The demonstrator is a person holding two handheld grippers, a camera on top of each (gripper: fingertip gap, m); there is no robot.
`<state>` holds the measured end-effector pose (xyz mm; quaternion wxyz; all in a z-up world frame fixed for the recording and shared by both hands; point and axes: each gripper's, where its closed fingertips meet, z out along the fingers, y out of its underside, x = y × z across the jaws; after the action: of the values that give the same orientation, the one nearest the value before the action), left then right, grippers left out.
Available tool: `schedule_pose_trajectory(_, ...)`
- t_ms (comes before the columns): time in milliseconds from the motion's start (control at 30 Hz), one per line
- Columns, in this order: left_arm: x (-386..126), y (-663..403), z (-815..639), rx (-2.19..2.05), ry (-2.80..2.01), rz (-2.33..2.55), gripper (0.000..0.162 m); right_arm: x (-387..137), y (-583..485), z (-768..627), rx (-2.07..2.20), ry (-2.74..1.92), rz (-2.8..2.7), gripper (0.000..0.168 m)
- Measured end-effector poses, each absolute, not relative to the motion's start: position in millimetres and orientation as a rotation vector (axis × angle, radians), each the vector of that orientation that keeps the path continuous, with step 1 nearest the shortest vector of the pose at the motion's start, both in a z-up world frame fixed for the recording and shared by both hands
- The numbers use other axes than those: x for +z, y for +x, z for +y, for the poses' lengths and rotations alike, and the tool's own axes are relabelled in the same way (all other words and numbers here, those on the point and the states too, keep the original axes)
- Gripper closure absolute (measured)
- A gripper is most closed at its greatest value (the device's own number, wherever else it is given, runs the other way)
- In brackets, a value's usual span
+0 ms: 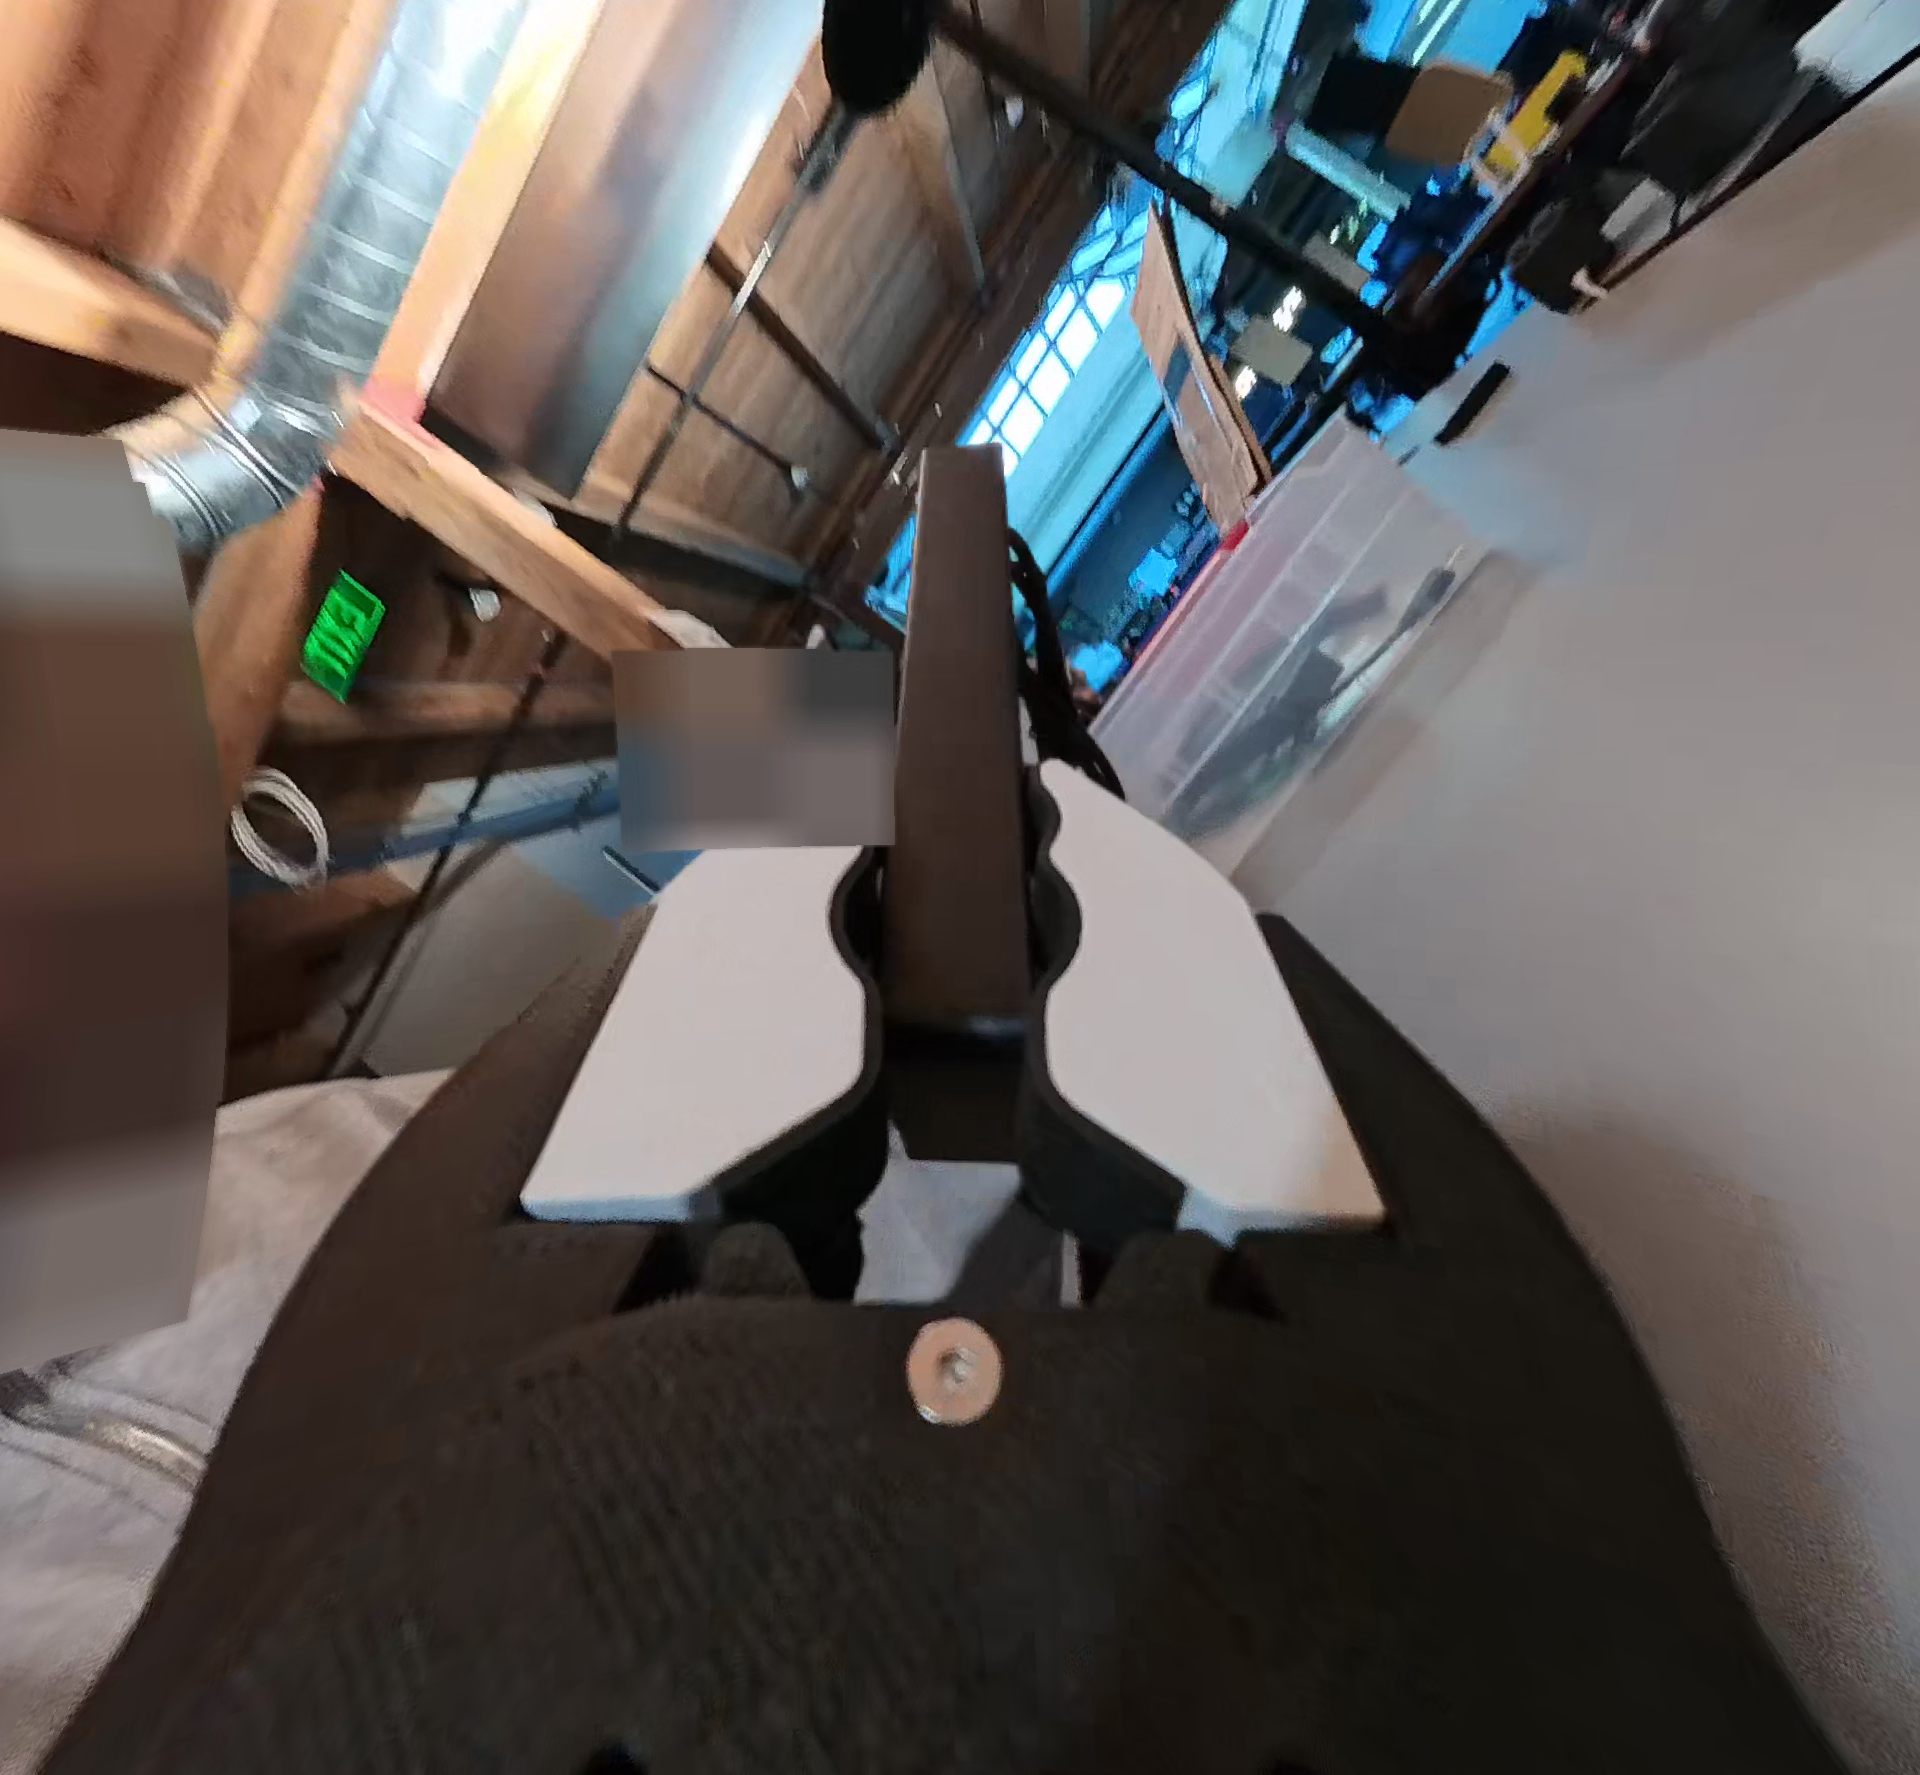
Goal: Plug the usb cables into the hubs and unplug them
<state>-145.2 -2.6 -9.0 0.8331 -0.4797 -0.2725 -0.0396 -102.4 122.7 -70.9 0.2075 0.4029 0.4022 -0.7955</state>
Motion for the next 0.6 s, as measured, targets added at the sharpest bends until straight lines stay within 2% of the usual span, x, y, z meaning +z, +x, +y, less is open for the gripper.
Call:
schedule_pose_trajectory(33, -3, -135, -1, -0.013, -1.004, -0.531, 0.131, -70, -104, 127, -2.232, 1.128, 1.080, 0.143)
schedule_pose_trajectory(67, -1, -126, 5, 0.046, -1.009, -0.495, 0.143, -68, -104, 129, -2.245, 1.132, 1.056, 0.143)
schedule_pose_trajectory(100, -5, -118, 15, 0.077, -1.044, -0.477, 0.146, -68, -105, 130, -2.255, 1.134, 1.047, 0.143)
schedule_pose_trajectory(267, -60, -96, 72, -0.217, -1.220, -0.593, 0.125, -64, -97, 114, -2.280, 1.113, 1.084, 0.143)
schedule_pose_trajectory(367, -69, -100, 74, -0.285, -1.183, -0.660, 0.112, -59, -90, 103, -2.291, 1.084, 1.085, 0.143)
schedule_pose_trajectory(500, -63, -93, 75, -0.290, -1.211, -0.585, 0.109, -56, -86, 93, -2.296, 1.060, 1.040, 0.143)
schedule_pose_trajectory(600, -55, -94, 69, -0.315, -1.126, -0.591, 0.115, -59, -83, 83, -2.279, 1.061, 1.045, 0.143)
